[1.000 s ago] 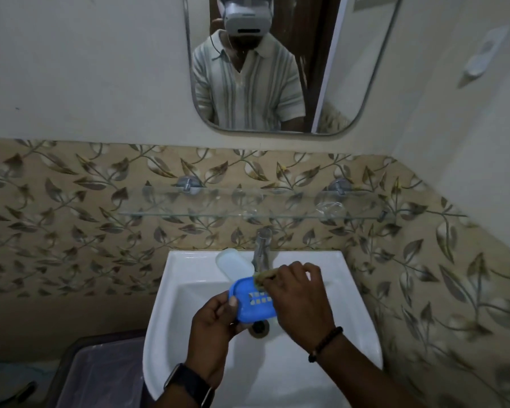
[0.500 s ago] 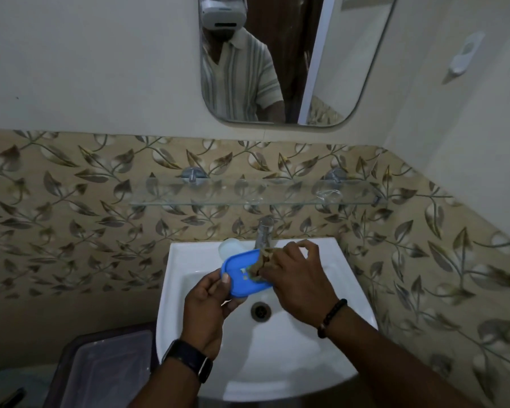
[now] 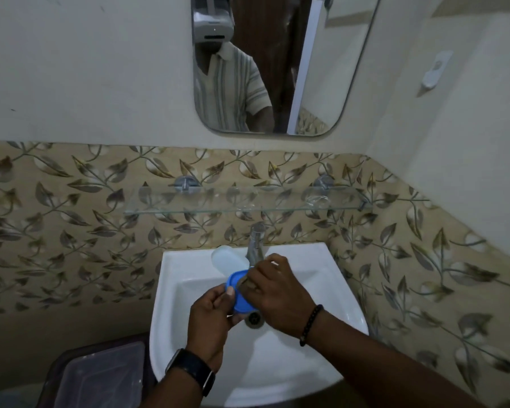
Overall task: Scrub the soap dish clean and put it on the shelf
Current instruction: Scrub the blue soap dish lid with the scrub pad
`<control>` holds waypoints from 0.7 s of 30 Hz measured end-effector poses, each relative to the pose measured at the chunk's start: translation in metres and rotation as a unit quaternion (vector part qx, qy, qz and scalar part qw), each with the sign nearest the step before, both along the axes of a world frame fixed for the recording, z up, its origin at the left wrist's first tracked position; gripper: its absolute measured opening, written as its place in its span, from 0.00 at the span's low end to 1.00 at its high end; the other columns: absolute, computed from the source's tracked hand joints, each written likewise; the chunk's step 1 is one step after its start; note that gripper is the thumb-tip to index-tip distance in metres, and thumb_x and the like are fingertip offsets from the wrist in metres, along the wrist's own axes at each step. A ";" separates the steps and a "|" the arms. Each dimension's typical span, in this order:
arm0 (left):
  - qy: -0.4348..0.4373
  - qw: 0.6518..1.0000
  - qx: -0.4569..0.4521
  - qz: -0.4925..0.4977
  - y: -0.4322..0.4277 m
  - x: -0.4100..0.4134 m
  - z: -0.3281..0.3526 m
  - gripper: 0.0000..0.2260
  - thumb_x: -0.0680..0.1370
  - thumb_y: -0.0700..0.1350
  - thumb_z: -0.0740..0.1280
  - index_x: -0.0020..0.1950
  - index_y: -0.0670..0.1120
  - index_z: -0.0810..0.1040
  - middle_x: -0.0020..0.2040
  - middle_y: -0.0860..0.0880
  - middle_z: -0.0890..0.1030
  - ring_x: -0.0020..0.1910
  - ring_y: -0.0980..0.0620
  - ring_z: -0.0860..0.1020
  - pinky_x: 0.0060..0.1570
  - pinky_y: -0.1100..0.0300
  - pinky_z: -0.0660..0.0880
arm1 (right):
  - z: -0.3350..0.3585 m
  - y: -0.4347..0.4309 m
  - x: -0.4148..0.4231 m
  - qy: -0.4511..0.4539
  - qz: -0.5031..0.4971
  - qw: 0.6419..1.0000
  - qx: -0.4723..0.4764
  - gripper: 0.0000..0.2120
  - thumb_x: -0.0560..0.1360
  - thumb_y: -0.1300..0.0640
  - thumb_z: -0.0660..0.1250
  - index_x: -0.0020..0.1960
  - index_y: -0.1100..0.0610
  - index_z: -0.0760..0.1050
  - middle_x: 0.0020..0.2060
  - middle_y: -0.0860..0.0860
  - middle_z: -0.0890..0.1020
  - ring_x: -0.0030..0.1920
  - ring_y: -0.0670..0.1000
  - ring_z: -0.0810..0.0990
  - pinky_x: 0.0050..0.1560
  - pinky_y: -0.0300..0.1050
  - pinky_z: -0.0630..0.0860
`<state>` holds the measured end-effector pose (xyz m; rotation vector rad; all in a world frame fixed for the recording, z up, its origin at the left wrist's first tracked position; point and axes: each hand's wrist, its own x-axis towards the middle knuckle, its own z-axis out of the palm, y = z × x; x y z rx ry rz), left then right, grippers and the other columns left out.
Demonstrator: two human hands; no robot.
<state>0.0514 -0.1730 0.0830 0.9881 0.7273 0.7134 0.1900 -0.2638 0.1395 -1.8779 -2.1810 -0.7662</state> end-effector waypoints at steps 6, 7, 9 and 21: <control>-0.021 0.999 0.015 0.036 0.003 0.011 0.015 0.07 0.81 0.40 0.67 0.56 0.41 0.83 0.48 0.42 0.89 0.44 0.47 0.87 0.38 0.56 0.84 | 0.008 -0.002 0.034 -0.016 -0.068 0.997 0.030 0.10 0.76 0.61 0.62 0.54 0.55 0.78 0.47 0.53 0.79 0.51 0.57 0.76 0.58 0.59 0.70; -0.023 0.998 0.025 0.049 0.003 0.012 0.017 0.07 0.81 0.40 0.67 0.56 0.41 0.83 0.48 0.42 0.88 0.44 0.48 0.87 0.37 0.56 0.84 | 0.011 -0.004 0.039 -0.008 -0.095 0.995 0.021 0.10 0.74 0.61 0.62 0.52 0.55 0.79 0.46 0.54 0.79 0.51 0.57 0.76 0.57 0.58 0.71; -0.027 0.996 0.039 0.073 0.001 0.015 0.020 0.06 0.81 0.39 0.67 0.54 0.42 0.83 0.48 0.42 0.88 0.43 0.49 0.87 0.37 0.58 0.84 | 0.016 -0.004 0.036 0.025 -0.147 0.989 -0.020 0.09 0.71 0.61 0.63 0.48 0.56 0.79 0.45 0.54 0.78 0.48 0.58 0.76 0.51 0.55 0.72; -0.039 0.992 0.027 0.116 -0.008 0.037 0.013 0.09 0.82 0.39 0.66 0.59 0.38 0.81 0.50 0.39 0.87 0.46 0.43 0.85 0.47 0.50 0.82 | 0.010 -0.009 -0.017 0.234 -0.095 0.963 -0.095 0.11 0.77 0.53 0.57 0.50 0.53 0.78 0.45 0.52 0.78 0.46 0.56 0.77 0.44 0.52 0.73</control>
